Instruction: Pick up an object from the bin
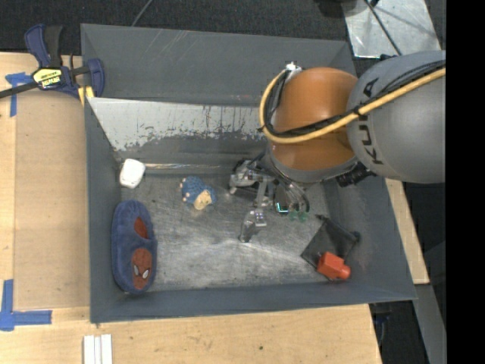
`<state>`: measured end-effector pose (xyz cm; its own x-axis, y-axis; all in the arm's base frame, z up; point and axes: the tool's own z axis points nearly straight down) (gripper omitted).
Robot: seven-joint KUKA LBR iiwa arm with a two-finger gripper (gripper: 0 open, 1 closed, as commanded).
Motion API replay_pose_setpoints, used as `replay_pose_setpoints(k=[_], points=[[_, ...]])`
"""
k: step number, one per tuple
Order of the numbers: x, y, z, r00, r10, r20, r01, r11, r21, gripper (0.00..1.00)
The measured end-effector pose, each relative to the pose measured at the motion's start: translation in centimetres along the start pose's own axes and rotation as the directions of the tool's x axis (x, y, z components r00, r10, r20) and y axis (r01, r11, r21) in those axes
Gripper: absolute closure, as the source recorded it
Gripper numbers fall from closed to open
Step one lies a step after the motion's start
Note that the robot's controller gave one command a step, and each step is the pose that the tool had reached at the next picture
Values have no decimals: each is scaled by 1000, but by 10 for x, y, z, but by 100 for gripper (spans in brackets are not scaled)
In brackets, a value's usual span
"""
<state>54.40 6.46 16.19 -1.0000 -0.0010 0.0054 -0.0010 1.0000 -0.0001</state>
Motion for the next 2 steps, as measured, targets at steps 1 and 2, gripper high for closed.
replay_pose_setpoints(k=[1,2], points=[[-73,47,72,994,110,9,-110,994,-3,0],[-73,45,68,994,113,10,-113,994,-3,100]])
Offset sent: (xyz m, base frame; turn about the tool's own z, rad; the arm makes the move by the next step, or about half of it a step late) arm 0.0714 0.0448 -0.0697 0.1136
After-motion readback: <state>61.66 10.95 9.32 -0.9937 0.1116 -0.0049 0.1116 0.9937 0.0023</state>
